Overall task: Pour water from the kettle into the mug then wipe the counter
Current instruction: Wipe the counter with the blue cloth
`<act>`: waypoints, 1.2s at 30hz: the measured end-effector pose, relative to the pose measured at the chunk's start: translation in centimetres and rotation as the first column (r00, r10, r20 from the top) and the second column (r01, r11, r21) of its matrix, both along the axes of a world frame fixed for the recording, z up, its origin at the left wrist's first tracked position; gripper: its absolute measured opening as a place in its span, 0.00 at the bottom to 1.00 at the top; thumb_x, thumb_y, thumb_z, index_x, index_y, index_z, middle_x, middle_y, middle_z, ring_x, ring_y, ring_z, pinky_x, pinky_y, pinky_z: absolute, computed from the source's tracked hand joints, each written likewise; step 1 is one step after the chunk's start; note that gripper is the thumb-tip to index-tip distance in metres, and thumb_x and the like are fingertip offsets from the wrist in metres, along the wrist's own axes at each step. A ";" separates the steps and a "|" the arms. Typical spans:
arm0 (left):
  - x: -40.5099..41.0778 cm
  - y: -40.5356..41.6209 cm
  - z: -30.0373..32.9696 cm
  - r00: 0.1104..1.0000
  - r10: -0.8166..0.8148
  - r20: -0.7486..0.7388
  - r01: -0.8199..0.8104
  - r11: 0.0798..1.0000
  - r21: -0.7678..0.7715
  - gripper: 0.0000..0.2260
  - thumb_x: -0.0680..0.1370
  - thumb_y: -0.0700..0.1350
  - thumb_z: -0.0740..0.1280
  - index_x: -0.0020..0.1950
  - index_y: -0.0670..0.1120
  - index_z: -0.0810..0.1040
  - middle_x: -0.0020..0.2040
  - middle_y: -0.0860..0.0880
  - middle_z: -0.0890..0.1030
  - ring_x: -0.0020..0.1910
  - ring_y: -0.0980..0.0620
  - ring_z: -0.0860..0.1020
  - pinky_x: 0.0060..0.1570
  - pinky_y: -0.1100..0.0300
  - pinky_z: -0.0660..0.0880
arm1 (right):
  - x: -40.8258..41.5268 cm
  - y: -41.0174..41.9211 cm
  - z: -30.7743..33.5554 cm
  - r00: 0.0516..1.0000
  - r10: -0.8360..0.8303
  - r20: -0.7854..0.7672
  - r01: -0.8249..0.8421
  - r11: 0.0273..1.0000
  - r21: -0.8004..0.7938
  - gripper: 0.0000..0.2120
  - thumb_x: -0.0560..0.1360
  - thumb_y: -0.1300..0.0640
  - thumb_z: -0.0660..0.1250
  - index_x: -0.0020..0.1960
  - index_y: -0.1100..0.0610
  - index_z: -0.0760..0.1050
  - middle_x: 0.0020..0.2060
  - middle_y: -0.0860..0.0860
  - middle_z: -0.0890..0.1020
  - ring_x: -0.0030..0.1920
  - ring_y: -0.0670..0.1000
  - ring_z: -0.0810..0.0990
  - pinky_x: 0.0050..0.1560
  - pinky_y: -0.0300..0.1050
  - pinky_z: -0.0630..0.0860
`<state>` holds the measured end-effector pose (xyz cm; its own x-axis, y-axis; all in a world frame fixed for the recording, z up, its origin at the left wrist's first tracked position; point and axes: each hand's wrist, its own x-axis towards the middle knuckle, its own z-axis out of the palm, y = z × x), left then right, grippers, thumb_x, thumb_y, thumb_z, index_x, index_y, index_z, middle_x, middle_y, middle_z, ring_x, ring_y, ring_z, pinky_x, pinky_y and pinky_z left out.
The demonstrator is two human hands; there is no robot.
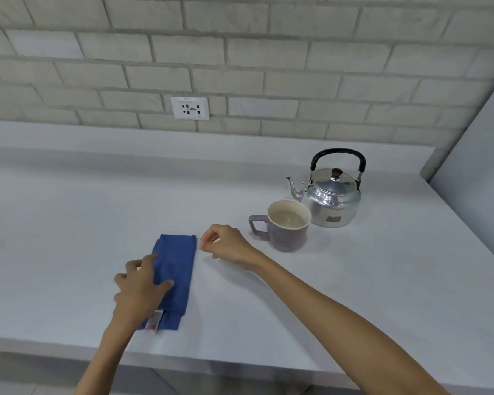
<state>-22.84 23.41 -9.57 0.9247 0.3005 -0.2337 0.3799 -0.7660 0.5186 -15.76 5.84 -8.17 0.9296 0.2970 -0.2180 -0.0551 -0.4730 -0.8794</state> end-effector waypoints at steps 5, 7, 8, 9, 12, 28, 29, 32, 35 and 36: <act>-0.7 0.9 -0.9 0.993 0.088 -0.084 -0.096 0.991 -0.093 0.35 0.72 0.44 0.71 0.72 0.39 0.57 0.65 0.35 0.67 0.63 0.32 0.67 0.55 0.44 0.69 | 1.5 3.1 -1.3 0.998 -0.036 -0.043 0.032 0.995 -0.093 0.20 0.75 0.57 0.66 0.63 0.64 0.67 0.62 0.60 0.72 0.61 0.58 0.74 0.52 0.49 0.73; -0.5 1.2 -1.0 0.985 0.141 -0.096 -0.150 0.983 -0.103 0.25 0.71 0.43 0.72 0.61 0.35 0.65 0.56 0.35 0.70 0.55 0.34 0.72 0.49 0.46 0.71 | 2.1 4.1 -1.7 0.993 -0.077 -0.087 0.072 0.996 -0.060 0.21 0.75 0.58 0.66 0.63 0.65 0.64 0.60 0.60 0.72 0.56 0.58 0.75 0.48 0.46 0.72; -0.3 1.3 -0.9 0.983 0.145 -0.110 -0.157 0.981 -0.118 0.19 0.71 0.43 0.72 0.54 0.35 0.67 0.50 0.37 0.71 0.49 0.37 0.74 0.45 0.49 0.72 | 2.3 4.6 -1.9 0.989 -0.093 -0.113 0.089 0.995 -0.039 0.22 0.74 0.58 0.66 0.64 0.65 0.63 0.59 0.59 0.71 0.51 0.56 0.75 0.45 0.45 0.72; -0.2 1.5 -0.8 0.982 0.134 -0.130 -0.152 0.979 -0.139 0.15 0.72 0.42 0.71 0.48 0.37 0.68 0.45 0.40 0.72 0.43 0.41 0.74 0.39 0.53 0.72 | 2.5 5.0 -2.0 0.986 -0.104 -0.132 0.101 0.994 -0.027 0.23 0.74 0.58 0.66 0.64 0.64 0.61 0.60 0.59 0.71 0.49 0.54 0.74 0.43 0.44 0.72; 0.3 1.6 -0.7 0.987 0.071 -0.146 -0.100 0.975 -0.197 0.11 0.72 0.40 0.69 0.36 0.39 0.69 0.33 0.44 0.74 0.31 0.49 0.71 0.28 0.59 0.67 | 3.0 5.7 -2.5 0.982 -0.119 -0.144 0.114 0.993 -0.045 0.25 0.74 0.58 0.66 0.66 0.64 0.58 0.59 0.58 0.71 0.50 0.53 0.74 0.42 0.44 0.71; -1.9 -5.9 0.9 0.961 -0.214 -0.177 0.029 0.711 -0.703 0.13 0.74 0.41 0.70 0.57 0.42 0.75 0.45 0.44 0.84 0.35 0.51 0.82 0.34 0.58 0.78 | -1.8 -2.6 -1.9 0.910 0.030 0.412 0.145 0.911 -0.386 0.16 0.69 0.72 0.52 0.49 0.55 0.68 0.44 0.54 0.67 0.39 0.58 0.71 0.35 0.49 0.70; -2.1 -6.7 0.7 0.954 -0.226 -0.197 0.015 0.691 -0.723 0.14 0.74 0.41 0.71 0.58 0.41 0.75 0.46 0.44 0.84 0.38 0.49 0.83 0.38 0.56 0.80 | -2.3 -3.5 -1.9 0.902 0.030 0.431 0.165 0.898 -0.408 0.16 0.69 0.72 0.52 0.50 0.56 0.67 0.44 0.54 0.67 0.40 0.59 0.71 0.35 0.50 0.70; -2.9 -8.8 -0.5 0.934 -0.248 -0.258 -0.011 0.700 -0.714 0.19 0.73 0.42 0.72 0.60 0.41 0.72 0.51 0.42 0.83 0.46 0.46 0.83 0.50 0.50 0.80 | -4.0 -6.1 -2.5 0.897 0.046 0.440 0.198 0.848 -0.492 0.16 0.70 0.73 0.54 0.53 0.58 0.66 0.49 0.58 0.70 0.41 0.59 0.72 0.37 0.51 0.70; -3.6 -10.0 -1.5 0.934 -0.269 -0.234 0.111 0.843 -0.527 0.20 0.72 0.49 0.72 0.58 0.43 0.69 0.53 0.44 0.80 0.50 0.46 0.81 0.52 0.52 0.80 | -5.3 -7.1 -3.3 0.911 0.047 0.410 0.195 0.827 -0.528 0.13 0.75 0.70 0.54 0.55 0.56 0.65 0.54 0.59 0.69 0.42 0.60 0.73 0.41 0.52 0.72; -3.7 -10.2 -1.6 0.934 -0.292 -0.206 0.175 0.876 -0.449 0.19 0.73 0.51 0.71 0.56 0.44 0.69 0.51 0.45 0.80 0.48 0.48 0.80 0.48 0.54 0.80 | -5.4 -7.1 -3.5 0.905 0.044 0.423 0.210 0.818 -0.535 0.12 0.75 0.69 0.55 0.55 0.57 0.65 0.54 0.59 0.69 0.42 0.60 0.73 0.41 0.52 0.73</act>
